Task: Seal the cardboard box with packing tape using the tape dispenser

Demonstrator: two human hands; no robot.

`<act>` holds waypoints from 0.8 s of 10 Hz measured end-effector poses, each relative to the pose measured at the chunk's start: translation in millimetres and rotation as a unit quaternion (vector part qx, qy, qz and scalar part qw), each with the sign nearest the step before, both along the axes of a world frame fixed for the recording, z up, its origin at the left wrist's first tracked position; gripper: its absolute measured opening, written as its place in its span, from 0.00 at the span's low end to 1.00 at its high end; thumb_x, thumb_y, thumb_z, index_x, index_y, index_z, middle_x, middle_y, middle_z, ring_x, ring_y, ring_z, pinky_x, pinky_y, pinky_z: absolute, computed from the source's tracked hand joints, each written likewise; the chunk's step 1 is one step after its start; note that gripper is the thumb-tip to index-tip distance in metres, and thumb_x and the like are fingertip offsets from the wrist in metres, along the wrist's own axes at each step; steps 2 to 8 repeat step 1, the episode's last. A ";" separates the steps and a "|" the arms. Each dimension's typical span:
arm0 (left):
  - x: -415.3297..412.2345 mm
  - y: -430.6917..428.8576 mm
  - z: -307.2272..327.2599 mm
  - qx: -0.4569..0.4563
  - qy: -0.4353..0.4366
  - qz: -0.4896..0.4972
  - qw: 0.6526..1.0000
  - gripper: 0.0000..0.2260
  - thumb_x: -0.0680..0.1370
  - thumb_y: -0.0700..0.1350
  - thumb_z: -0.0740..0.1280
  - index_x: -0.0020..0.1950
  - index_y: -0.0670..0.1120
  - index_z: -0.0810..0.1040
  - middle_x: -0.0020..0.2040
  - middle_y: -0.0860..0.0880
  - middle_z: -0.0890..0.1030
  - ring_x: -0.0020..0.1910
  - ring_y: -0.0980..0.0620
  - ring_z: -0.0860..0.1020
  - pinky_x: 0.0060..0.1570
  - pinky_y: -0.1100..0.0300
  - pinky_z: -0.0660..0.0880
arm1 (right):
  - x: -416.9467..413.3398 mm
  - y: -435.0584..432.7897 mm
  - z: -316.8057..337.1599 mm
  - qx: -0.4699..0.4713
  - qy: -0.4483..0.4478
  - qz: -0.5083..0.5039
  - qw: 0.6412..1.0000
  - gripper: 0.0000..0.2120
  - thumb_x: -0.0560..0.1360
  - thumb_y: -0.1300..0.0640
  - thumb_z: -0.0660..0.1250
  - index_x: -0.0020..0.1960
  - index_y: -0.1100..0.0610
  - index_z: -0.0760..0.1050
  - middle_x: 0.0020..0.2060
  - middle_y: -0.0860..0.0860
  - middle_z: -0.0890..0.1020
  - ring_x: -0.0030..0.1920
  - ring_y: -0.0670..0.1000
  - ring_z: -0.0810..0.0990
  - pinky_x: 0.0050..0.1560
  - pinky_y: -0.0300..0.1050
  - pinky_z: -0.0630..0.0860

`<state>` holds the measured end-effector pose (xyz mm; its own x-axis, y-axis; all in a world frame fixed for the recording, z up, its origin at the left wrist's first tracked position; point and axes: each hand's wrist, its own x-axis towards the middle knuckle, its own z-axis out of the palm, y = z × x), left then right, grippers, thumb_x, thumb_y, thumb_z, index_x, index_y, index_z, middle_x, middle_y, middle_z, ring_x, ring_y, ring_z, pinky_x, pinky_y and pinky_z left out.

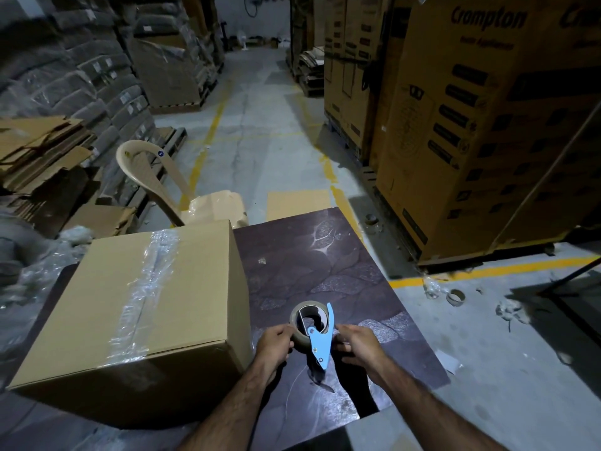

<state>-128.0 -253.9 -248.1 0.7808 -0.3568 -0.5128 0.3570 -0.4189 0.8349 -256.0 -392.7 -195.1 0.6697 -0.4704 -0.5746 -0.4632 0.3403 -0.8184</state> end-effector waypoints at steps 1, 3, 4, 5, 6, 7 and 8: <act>-1.2 -0.4 3.4 -0.005 -0.021 0.001 1.000 0.11 0.79 0.45 0.61 0.48 0.49 0.83 0.28 0.50 0.74 0.26 0.52 0.68 0.26 0.62 0.61 | 0.2 0.5 4.5 -0.011 -0.013 -0.005 1.000 0.09 0.78 0.58 0.61 0.49 0.59 0.79 0.40 0.52 0.81 0.38 0.51 0.77 0.36 0.41 0.68; -1.2 -0.4 3.4 -0.005 -0.021 0.001 1.000 0.11 0.79 0.45 0.61 0.48 0.49 0.83 0.28 0.50 0.74 0.26 0.52 0.68 0.26 0.62 0.61 | 0.2 0.5 4.5 -0.011 -0.013 -0.005 1.000 0.09 0.78 0.58 0.61 0.49 0.59 0.79 0.40 0.52 0.81 0.38 0.51 0.77 0.36 0.41 0.68; -1.2 -0.4 3.4 -0.005 -0.021 0.001 1.000 0.11 0.79 0.45 0.61 0.48 0.49 0.83 0.28 0.50 0.74 0.26 0.52 0.68 0.26 0.62 0.61 | 0.2 0.5 4.5 -0.011 -0.013 -0.005 1.000 0.09 0.78 0.58 0.61 0.49 0.59 0.79 0.40 0.52 0.81 0.38 0.51 0.77 0.36 0.41 0.68; -1.2 -0.4 3.4 -0.005 -0.021 0.001 1.000 0.11 0.79 0.45 0.61 0.48 0.49 0.83 0.28 0.50 0.74 0.26 0.52 0.68 0.26 0.62 0.61 | 0.2 0.5 4.5 -0.011 -0.013 -0.005 1.000 0.09 0.78 0.58 0.61 0.49 0.59 0.79 0.40 0.52 0.81 0.38 0.51 0.77 0.36 0.41 0.68; -1.2 -0.4 3.4 -0.005 -0.021 0.001 1.000 0.11 0.79 0.45 0.61 0.48 0.49 0.83 0.28 0.50 0.74 0.26 0.52 0.68 0.26 0.62 0.61 | 0.2 0.5 4.5 -0.011 -0.013 -0.005 1.000 0.09 0.78 0.58 0.61 0.49 0.59 0.79 0.40 0.52 0.81 0.38 0.51 0.77 0.36 0.41 0.68; -1.2 -0.4 3.4 -0.005 -0.021 0.001 1.000 0.11 0.79 0.45 0.61 0.48 0.49 0.83 0.28 0.50 0.74 0.26 0.52 0.68 0.26 0.62 0.61 | 0.2 0.5 4.5 -0.011 -0.013 -0.005 1.000 0.09 0.78 0.58 0.61 0.49 0.59 0.79 0.40 0.52 0.81 0.38 0.51 0.77 0.36 0.41 0.68; -1.2 -0.4 3.4 -0.005 -0.021 0.001 1.000 0.11 0.79 0.45 0.61 0.48 0.49 0.83 0.28 0.50 0.74 0.26 0.52 0.68 0.26 0.62 0.61 | 0.2 0.5 4.5 -0.011 -0.013 -0.005 1.000 0.09 0.78 0.58 0.61 0.49 0.59 0.79 0.40 0.52 0.81 0.38 0.51 0.77 0.36 0.41 0.68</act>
